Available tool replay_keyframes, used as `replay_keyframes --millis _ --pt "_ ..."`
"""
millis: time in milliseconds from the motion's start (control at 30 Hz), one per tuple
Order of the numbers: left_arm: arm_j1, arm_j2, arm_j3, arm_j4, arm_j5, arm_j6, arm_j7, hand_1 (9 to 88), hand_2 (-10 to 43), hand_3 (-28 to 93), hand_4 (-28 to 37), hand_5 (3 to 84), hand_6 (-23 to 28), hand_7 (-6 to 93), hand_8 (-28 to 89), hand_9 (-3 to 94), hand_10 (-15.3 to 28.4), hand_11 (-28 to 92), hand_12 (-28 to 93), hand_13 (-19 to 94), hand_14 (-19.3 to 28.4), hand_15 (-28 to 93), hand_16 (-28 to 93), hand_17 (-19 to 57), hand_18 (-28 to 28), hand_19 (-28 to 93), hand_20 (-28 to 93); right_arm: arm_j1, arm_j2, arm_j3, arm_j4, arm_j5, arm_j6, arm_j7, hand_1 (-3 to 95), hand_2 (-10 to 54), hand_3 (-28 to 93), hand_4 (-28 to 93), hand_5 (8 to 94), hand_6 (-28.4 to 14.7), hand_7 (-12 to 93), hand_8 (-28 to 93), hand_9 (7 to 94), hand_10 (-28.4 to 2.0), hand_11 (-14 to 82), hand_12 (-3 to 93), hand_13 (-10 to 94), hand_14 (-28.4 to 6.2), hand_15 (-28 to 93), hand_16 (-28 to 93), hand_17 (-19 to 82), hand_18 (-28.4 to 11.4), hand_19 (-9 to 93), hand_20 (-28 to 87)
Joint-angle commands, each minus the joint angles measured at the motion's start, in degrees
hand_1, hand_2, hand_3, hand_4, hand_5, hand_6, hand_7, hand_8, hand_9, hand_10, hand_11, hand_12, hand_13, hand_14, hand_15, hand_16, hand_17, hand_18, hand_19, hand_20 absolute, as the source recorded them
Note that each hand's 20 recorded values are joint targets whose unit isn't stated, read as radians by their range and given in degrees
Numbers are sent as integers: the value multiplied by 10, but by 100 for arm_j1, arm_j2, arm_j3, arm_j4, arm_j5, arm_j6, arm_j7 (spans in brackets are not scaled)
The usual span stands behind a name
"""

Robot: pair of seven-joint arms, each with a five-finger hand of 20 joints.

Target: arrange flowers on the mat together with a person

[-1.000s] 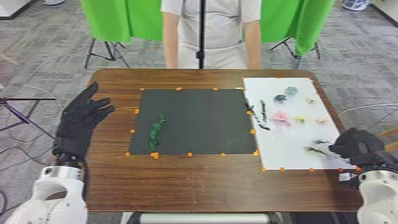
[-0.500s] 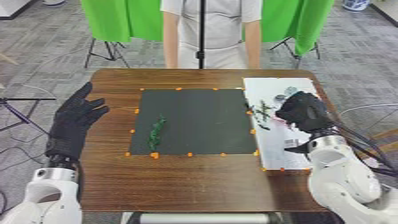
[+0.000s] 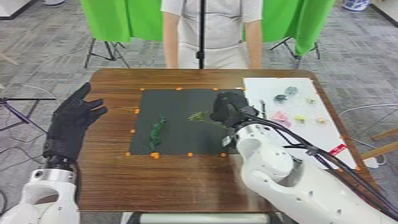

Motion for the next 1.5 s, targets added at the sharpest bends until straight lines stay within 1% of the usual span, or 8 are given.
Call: replay_keyframes --millis 33,133,333,500,700,833,1133,1500 --pt "56 65 6 -12 -16 42 -56 250 63 785 -273 316 44 97 -82 337 192 289 98 234 254 551 -103 -90 211 465 158 614 -733 -731 523 -753 -8 482 511 -95 632 -237 917 12 204 69 927 -98 406 239 807 -93 704 246 437 -229 932 346" --pt "51 54 5 -16 -3 21 -91 250 63 785 -273 316 45 97 -81 336 191 288 99 234 254 551 -102 -90 211 465 159 731 -930 -889 691 -1113 -165 633 512 -95 628 -227 925 8 204 73 933 -100 411 239 816 -97 711 245 448 -235 932 371" --pt "-7 59 26 -15 14 11 -132 251 63 784 -272 316 45 97 -81 336 192 287 98 234 254 550 -103 -89 210 464 158 650 -1188 -932 846 -1294 -935 814 500 -95 639 -217 936 2 199 75 937 -104 423 232 825 -104 716 242 458 -246 932 402" --pt "-2 55 -8 -25 31 19 -149 252 63 784 -271 316 45 97 -81 336 192 287 99 234 253 551 -103 -89 210 463 158 446 -1438 -744 814 -1259 -2023 835 480 -95 657 -211 937 0 218 49 937 -110 436 220 832 -110 714 240 463 -256 932 421" --pt "-86 28 36 -6 59 -21 -214 254 63 782 -266 316 45 97 -81 336 192 287 99 233 253 551 -102 -90 211 464 159 268 -1558 -695 751 -1354 -2358 709 447 -73 672 -205 937 5 231 -17 937 -114 441 212 835 -113 714 243 465 -262 932 429" --pt "-105 36 50 -11 76 -6 -238 256 64 782 -263 316 45 97 -82 337 191 287 99 234 253 551 -102 -90 210 464 159 277 -1614 -705 721 -1285 -2369 757 423 -52 679 -196 937 9 251 -125 937 -116 440 210 836 -114 711 244 465 -264 932 429" --pt "-198 21 84 13 123 -42 -337 257 61 786 -257 317 45 98 -82 336 191 287 100 233 253 551 -102 -89 210 463 159 333 -1731 -715 740 -1261 -2292 832 399 -17 665 -195 937 9 265 -138 937 -117 465 195 859 -112 700 239 487 -269 932 440" --pt "-68 20 41 -17 78 13 -256 258 61 787 -256 318 46 97 -82 337 191 287 99 233 252 552 -102 -90 211 464 160 476 -1634 -657 632 -1144 -1603 884 370 -13 651 -200 937 7 227 -136 937 -110 466 190 869 -107 692 245 497 -264 932 439"
